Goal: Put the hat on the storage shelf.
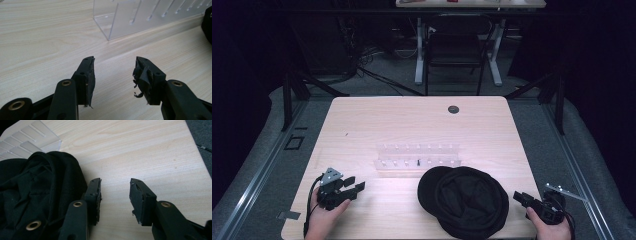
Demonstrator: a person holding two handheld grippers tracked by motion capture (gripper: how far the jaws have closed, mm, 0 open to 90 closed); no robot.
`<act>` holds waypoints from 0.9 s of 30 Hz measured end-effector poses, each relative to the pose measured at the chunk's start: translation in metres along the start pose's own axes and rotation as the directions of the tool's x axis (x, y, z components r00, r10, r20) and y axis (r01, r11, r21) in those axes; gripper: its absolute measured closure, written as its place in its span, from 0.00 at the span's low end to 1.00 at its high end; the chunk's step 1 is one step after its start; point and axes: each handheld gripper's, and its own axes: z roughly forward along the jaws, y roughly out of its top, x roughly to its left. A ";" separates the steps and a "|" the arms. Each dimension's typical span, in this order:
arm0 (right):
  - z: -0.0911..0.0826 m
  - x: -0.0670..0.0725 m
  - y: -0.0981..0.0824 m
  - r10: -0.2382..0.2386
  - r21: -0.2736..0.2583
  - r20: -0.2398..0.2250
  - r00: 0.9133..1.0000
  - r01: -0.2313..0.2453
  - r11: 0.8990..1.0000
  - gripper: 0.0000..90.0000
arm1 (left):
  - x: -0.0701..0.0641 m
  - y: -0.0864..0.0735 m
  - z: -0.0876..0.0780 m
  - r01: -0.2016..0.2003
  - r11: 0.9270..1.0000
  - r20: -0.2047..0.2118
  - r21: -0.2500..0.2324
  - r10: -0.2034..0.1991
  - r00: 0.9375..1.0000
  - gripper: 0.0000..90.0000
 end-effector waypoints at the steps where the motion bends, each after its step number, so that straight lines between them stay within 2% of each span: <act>1: 0.000 0.000 0.000 0.000 0.000 0.000 1.000 0.000 1.000 0.69 | 0.000 0.000 0.000 0.000 1.000 0.000 0.000 0.000 1.000 0.56; 4: -0.003 0.003 0.002 0.016 0.001 -0.017 1.000 -0.016 1.000 0.70 | -0.001 0.000 0.000 -0.002 1.000 -0.004 -0.004 0.002 1.000 0.56; 6: -0.007 0.005 0.005 0.009 0.017 -0.014 1.000 -0.008 1.000 0.70 | -0.001 0.000 -0.001 -0.001 1.000 0.001 -0.005 0.001 1.000 0.56; 10: -0.013 0.010 0.010 0.014 0.005 -0.039 0.999 -0.013 1.000 0.70 | -0.002 0.001 -0.003 -0.005 1.000 0.008 -0.009 0.005 1.000 0.56; 12: -0.018 0.015 0.014 0.029 0.021 -0.071 0.997 -0.028 0.999 0.70 | -0.004 0.000 -0.002 -0.008 1.000 0.012 -0.012 0.008 1.000 0.56; 13: -0.018 0.015 0.014 0.029 0.021 -0.071 0.997 -0.028 0.999 0.70 | -0.004 0.000 -0.002 -0.012 1.000 0.012 -0.005 0.012 1.000 0.56; 14: -0.021 0.016 0.016 0.022 0.045 -0.073 0.997 -0.019 0.999 0.70 | -0.005 0.000 -0.002 -0.012 1.000 0.011 -0.008 0.012 1.000 0.56; 15: -0.023 0.021 0.016 0.015 0.060 -0.103 0.995 -0.009 0.998 0.70 | -0.005 0.000 -0.002 -0.014 1.000 0.014 -0.010 0.014 1.000 0.56; 20: -0.031 0.031 0.012 0.010 0.092 -0.123 0.992 0.002 0.996 0.68 | -0.007 0.001 -0.002 -0.026 1.000 0.025 -0.007 0.027 0.999 0.55; 27: -0.032 0.033 0.001 0.002 0.132 -0.120 0.993 0.014 0.991 0.67 | -0.008 0.000 -0.001 -0.027 1.000 0.020 -0.003 0.027 0.999 0.55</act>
